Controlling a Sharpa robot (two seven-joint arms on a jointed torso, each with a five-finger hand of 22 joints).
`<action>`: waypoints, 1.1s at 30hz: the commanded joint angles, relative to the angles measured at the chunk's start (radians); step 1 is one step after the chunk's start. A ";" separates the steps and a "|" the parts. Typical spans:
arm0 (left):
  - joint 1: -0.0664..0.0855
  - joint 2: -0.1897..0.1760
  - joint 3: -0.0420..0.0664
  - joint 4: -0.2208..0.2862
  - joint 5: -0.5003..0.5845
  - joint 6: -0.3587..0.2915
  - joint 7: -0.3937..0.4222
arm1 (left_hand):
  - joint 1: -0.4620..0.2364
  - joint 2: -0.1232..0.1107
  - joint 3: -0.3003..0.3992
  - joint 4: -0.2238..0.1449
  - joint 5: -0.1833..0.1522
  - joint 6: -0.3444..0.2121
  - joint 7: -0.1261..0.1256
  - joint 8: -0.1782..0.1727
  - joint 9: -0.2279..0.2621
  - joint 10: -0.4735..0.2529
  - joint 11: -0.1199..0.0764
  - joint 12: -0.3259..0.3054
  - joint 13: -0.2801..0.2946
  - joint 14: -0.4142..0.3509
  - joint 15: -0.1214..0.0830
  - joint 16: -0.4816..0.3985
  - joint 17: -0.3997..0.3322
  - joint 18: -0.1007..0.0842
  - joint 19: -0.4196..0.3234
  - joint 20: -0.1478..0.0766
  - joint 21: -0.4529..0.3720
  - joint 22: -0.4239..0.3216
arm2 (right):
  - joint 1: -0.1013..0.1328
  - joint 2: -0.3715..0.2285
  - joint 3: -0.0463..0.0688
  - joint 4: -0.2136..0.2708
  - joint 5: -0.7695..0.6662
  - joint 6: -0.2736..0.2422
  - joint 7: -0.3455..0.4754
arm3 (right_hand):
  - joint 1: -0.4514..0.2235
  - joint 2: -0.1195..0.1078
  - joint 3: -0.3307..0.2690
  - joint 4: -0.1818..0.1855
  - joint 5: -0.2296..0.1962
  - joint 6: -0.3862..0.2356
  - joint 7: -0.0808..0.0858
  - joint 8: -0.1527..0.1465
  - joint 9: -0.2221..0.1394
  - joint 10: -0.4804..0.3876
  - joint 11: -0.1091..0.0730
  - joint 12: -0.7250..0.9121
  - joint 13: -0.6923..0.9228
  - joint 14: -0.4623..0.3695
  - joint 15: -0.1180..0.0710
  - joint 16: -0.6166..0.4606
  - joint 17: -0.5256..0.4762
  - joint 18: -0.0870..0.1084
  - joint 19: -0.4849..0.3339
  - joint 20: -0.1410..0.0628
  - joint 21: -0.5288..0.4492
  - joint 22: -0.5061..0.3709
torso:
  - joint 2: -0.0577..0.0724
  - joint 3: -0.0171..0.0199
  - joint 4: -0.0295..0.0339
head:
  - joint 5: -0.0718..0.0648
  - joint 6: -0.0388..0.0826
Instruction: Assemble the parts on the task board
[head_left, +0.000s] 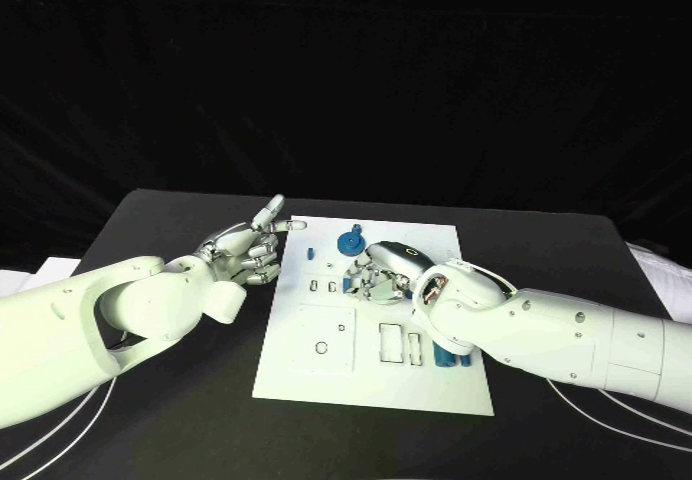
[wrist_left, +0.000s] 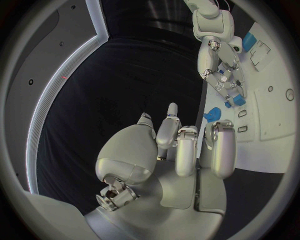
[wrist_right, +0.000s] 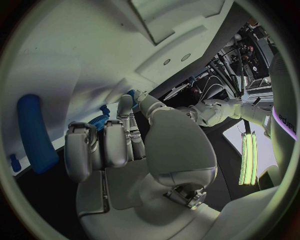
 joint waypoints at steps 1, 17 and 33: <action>0.001 0.002 0.001 0.001 -0.004 0.019 0.004 | 0.010 -0.001 0.001 -0.008 0.003 -0.003 0.000 -0.004 0.001 -0.007 0.000 0.001 0.002 0.105 0.008 0.002 0.263 -0.009 0.037 0.010 -0.003 0.134 | -0.001 0.001 -0.001 0.002 -0.019 0.019 -0.014 | -0.005 -0.008 -0.005 0.003 0.002 -0.001 0.005 -0.007 0.002 -0.007 0.002 -0.003 -0.002 0.043 0.005 -0.002 -0.001 -0.003 -0.008 0.000 -0.004 0.056 | 0.000 0.0000 0.0000 | -0.001 -0.002; 0.001 0.001 0.001 0.000 -0.004 0.020 0.002 | 0.010 -0.001 0.001 -0.008 0.003 -0.003 0.000 -0.004 0.001 -0.007 0.000 0.001 0.002 0.105 0.008 0.002 0.263 -0.009 0.037 0.010 -0.003 0.134 | -0.001 0.001 -0.001 0.005 -0.019 0.003 -0.005 | -0.009 -0.013 -0.008 0.004 0.000 -0.004 0.007 -0.009 0.001 -0.010 0.004 -0.009 -0.006 0.043 0.007 -0.005 -0.003 -0.002 -0.010 0.002 -0.006 0.053 | 0.000 0.0003 -0.0002 | -0.001 -0.003; 0.001 0.002 0.001 -0.002 -0.004 0.023 -0.001 | 0.011 -0.001 0.000 -0.009 0.002 -0.003 0.000 -0.004 0.002 -0.006 0.000 0.003 0.003 0.105 0.009 0.002 0.263 -0.009 0.038 0.010 -0.003 0.135 | -0.001 -0.001 -0.001 0.009 -0.018 -0.003 -0.007 | -0.016 -0.024 -0.016 0.008 0.002 -0.016 0.012 -0.017 -0.002 -0.017 0.008 -0.025 -0.017 0.042 0.010 -0.009 -0.005 -0.001 -0.012 0.005 -0.008 0.051 | 0.000 0.0001 0.0002 | -0.001 -0.006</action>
